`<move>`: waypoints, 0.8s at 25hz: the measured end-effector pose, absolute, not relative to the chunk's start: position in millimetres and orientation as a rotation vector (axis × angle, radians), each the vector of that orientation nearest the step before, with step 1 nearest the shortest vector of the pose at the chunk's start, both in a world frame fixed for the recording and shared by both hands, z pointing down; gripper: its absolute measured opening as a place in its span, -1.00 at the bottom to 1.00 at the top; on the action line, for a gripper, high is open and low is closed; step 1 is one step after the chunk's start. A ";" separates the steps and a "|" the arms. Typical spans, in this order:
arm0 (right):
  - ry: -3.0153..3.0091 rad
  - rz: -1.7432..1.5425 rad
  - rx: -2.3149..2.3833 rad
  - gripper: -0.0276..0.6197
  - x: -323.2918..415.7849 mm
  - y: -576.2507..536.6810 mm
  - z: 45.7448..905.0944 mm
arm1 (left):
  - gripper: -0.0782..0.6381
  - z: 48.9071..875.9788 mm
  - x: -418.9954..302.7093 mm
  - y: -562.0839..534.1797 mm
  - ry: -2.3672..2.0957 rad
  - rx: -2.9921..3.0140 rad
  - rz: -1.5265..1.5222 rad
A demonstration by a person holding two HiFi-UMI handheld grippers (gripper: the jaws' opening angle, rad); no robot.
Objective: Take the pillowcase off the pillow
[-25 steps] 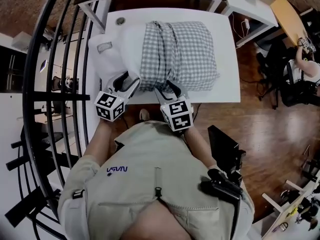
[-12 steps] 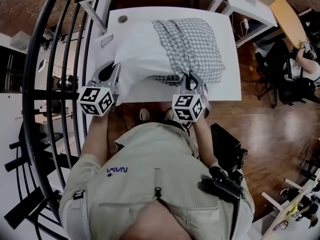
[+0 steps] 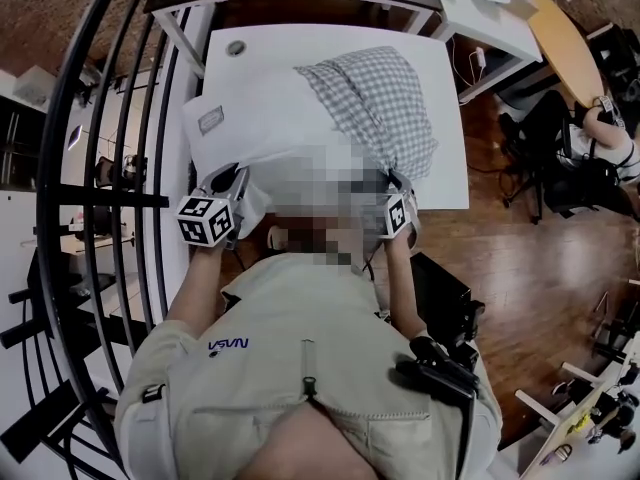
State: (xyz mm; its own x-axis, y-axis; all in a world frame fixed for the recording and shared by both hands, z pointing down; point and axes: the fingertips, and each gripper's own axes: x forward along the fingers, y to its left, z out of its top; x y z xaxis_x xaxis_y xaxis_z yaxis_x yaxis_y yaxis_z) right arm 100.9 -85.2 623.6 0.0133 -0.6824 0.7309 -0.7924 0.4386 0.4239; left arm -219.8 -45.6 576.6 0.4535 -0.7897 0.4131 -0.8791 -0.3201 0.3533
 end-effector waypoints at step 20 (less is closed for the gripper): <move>-2.491 0.371 1.114 -0.63 58.3 -160.7 457.5 | -0.07 424.5 -144.5 -130.8 -1.687 2.598 0.574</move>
State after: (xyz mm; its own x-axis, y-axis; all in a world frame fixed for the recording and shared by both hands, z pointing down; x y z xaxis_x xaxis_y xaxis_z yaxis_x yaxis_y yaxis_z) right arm 58.3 -160.7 457.5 -0.6107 -0.6539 0.4466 -0.7557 0.6497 -0.0820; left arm -144.5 -130.8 424.5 0.3604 -0.8846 0.2959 -0.8815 -0.4267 -0.2022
